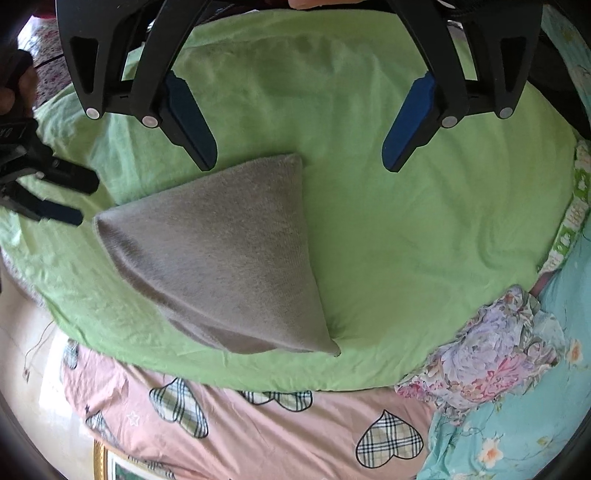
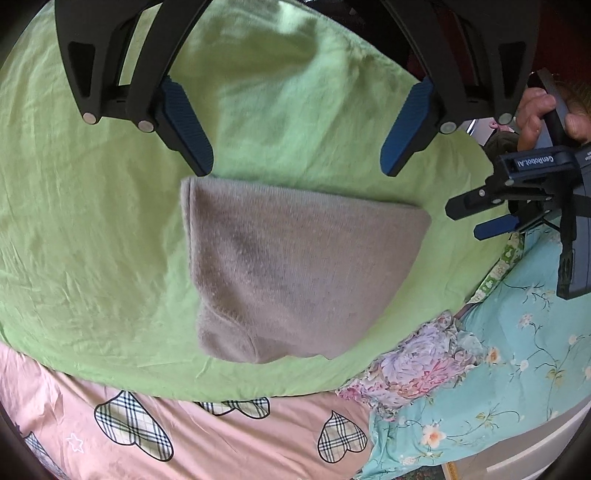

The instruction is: Fold small clothes

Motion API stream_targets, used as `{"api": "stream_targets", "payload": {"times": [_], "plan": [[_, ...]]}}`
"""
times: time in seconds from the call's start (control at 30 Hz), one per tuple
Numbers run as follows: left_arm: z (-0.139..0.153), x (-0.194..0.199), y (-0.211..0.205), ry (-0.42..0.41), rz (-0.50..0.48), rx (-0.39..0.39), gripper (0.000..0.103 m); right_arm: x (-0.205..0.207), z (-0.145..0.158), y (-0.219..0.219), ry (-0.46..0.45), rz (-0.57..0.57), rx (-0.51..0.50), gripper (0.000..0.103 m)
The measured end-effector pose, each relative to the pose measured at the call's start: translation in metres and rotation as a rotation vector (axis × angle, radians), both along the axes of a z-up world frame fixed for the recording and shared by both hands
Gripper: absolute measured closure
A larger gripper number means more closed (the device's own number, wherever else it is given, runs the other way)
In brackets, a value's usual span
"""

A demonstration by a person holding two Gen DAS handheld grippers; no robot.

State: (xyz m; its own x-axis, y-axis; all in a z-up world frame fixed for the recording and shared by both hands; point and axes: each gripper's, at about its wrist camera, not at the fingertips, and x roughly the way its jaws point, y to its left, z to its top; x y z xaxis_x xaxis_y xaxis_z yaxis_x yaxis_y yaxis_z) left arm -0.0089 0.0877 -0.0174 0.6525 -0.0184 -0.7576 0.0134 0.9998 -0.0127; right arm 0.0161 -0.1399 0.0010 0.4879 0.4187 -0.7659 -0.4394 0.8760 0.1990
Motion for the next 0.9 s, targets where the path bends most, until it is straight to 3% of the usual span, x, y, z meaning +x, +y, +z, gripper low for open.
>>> {"api": "stream_targets", "payload": {"times": [0.3, 0.9], "plan": [[0.007, 0.030, -0.006, 0.032, 0.023, 0.073, 0.011, 0.031, 0.011, 0.011, 0.008, -0.011, -0.007, 0.011], [0.021, 0.072, -0.005, 0.028, 0.058, 0.046, 0.010, 0.073, 0.012, 0.022, 0.063, -0.028, -0.025, 0.010]]}}
